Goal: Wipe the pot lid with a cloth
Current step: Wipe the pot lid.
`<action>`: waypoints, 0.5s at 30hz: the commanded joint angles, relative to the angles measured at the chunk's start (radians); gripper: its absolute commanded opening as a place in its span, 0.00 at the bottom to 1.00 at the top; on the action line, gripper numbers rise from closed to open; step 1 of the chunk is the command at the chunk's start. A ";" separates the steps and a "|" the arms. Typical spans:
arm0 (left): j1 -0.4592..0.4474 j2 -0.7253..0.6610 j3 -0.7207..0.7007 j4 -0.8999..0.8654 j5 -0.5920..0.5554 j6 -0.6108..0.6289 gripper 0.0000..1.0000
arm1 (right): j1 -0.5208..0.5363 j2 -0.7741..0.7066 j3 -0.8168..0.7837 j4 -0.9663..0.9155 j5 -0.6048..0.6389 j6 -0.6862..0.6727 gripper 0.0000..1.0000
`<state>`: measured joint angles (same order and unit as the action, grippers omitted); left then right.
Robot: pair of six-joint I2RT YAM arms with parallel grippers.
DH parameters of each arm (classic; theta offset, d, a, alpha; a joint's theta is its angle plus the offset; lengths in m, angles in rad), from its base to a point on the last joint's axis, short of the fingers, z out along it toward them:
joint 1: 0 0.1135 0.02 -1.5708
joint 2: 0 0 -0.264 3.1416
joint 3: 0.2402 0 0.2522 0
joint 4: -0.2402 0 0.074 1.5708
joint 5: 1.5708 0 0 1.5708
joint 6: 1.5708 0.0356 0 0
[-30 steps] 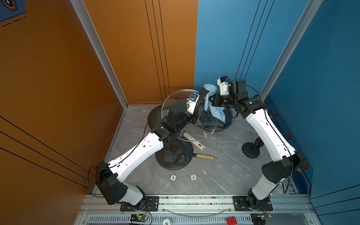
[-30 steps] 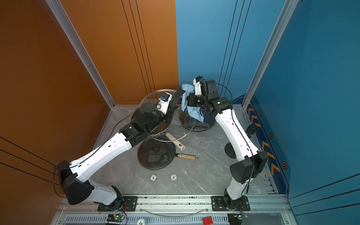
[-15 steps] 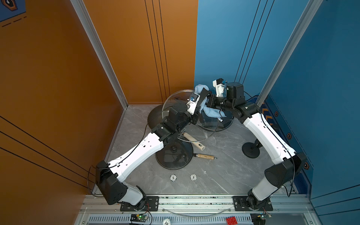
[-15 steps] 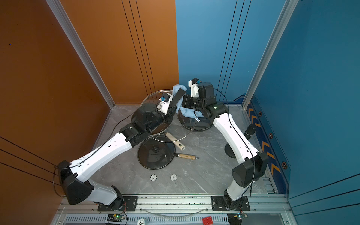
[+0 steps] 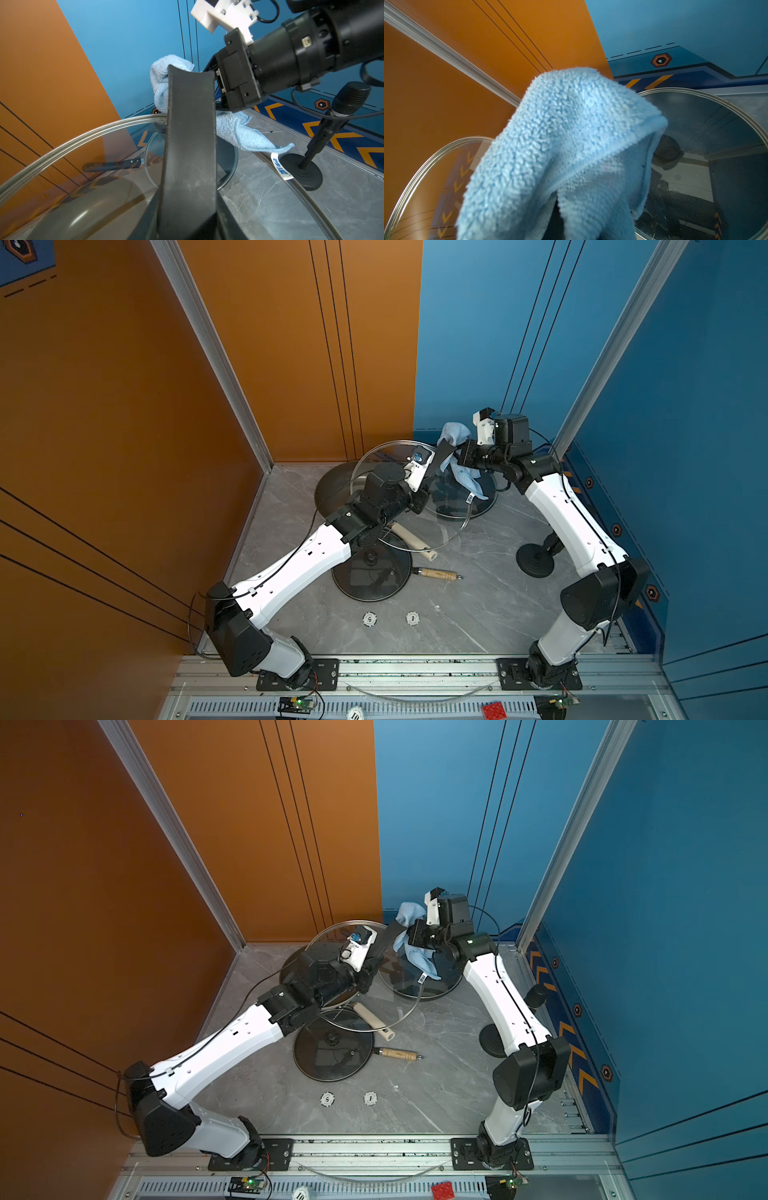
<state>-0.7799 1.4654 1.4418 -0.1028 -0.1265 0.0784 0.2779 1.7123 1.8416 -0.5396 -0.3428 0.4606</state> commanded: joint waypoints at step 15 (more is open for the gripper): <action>0.006 0.055 0.021 0.020 0.591 0.210 0.00 | -0.145 0.092 0.215 0.111 -0.595 0.095 0.00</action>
<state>-0.7803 1.5467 1.4399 -0.2207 0.2981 0.2417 0.1097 1.7500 2.0270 -0.4389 -0.7788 0.5625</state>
